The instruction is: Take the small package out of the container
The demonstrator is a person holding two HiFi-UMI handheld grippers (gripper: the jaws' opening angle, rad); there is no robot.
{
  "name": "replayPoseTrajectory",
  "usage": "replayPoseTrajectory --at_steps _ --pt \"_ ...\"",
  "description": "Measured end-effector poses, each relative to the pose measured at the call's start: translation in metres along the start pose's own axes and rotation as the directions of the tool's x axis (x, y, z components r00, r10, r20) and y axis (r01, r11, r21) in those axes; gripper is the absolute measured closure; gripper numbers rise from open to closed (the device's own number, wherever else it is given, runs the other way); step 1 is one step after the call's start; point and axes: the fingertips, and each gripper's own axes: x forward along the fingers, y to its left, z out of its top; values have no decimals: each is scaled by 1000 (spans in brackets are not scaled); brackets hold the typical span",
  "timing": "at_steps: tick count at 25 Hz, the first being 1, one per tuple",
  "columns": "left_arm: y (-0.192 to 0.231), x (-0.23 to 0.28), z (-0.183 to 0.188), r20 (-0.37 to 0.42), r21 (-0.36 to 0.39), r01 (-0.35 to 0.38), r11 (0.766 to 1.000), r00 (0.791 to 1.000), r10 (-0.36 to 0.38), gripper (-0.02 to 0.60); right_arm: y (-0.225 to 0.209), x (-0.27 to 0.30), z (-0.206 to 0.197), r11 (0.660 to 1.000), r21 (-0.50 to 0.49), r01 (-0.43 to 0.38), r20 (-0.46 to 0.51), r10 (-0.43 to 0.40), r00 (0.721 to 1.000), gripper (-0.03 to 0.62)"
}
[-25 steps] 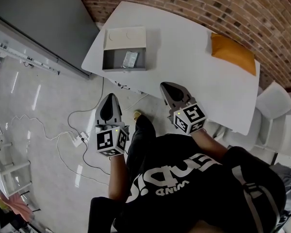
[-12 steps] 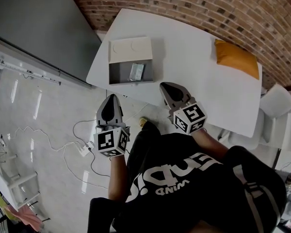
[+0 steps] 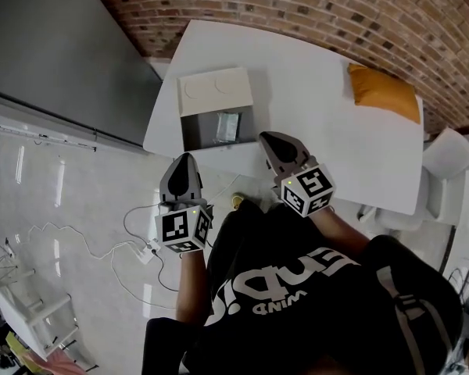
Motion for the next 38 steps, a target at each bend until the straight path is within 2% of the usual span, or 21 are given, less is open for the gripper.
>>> replayPoseTrajectory --at_steps 2,15,23,38 --pt "2 5 -1 -16 -7 17 1000 1000 -17 575 1 5 0 1000 3 9 -3 -9 1000 595" --pt "12 32 16 24 7 41 999 999 -42 575 -10 18 11 999 4 46 6 -46 999 595" --pt "12 51 28 38 17 46 999 998 -47 575 -18 35 24 1000 0 31 22 -31 999 595" --pt "25 73 34 47 8 32 999 998 -32 575 -25 70 23 1000 11 9 -13 -9 1000 594"
